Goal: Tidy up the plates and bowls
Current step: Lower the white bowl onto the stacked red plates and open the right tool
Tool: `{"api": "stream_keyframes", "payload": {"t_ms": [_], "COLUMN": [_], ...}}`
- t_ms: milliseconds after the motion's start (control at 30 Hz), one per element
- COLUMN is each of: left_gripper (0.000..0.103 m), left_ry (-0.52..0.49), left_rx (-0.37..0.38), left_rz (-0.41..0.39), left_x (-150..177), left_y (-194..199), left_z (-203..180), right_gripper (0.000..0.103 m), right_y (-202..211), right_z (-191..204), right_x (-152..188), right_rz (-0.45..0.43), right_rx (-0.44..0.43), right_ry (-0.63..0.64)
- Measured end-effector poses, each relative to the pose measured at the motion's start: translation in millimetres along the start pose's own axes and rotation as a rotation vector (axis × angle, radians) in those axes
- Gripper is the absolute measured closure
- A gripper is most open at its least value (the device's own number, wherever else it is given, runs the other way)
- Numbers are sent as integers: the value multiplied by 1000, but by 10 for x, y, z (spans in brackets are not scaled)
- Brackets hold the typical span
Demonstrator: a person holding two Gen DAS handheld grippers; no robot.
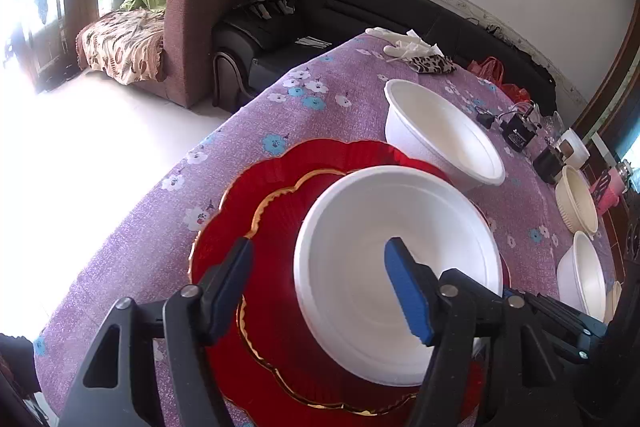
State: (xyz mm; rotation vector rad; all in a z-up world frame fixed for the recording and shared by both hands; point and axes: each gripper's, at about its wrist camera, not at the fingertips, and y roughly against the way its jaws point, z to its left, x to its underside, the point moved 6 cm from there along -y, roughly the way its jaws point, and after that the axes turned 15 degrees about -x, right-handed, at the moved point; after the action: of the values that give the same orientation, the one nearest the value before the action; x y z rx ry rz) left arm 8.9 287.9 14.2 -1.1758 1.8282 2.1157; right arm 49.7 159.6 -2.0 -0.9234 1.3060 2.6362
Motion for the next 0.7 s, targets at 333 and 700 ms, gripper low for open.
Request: {"api": "stream_keyframes", "payload": {"t_ms": [333, 700], "left_gripper": [31, 25], "left_ry": [49, 37], "left_rx": [41, 104], "left_rz": [-59, -80], "left_x": [-2, 230], "left_y": [368, 733], "left_z": [119, -25], "right_gripper": [61, 50], "right_y": [230, 761], "right_z": [151, 135], "right_x": [-23, 196], "right_rz": [-87, -193], "right_rx": [16, 5], "right_ry": [53, 33]}}
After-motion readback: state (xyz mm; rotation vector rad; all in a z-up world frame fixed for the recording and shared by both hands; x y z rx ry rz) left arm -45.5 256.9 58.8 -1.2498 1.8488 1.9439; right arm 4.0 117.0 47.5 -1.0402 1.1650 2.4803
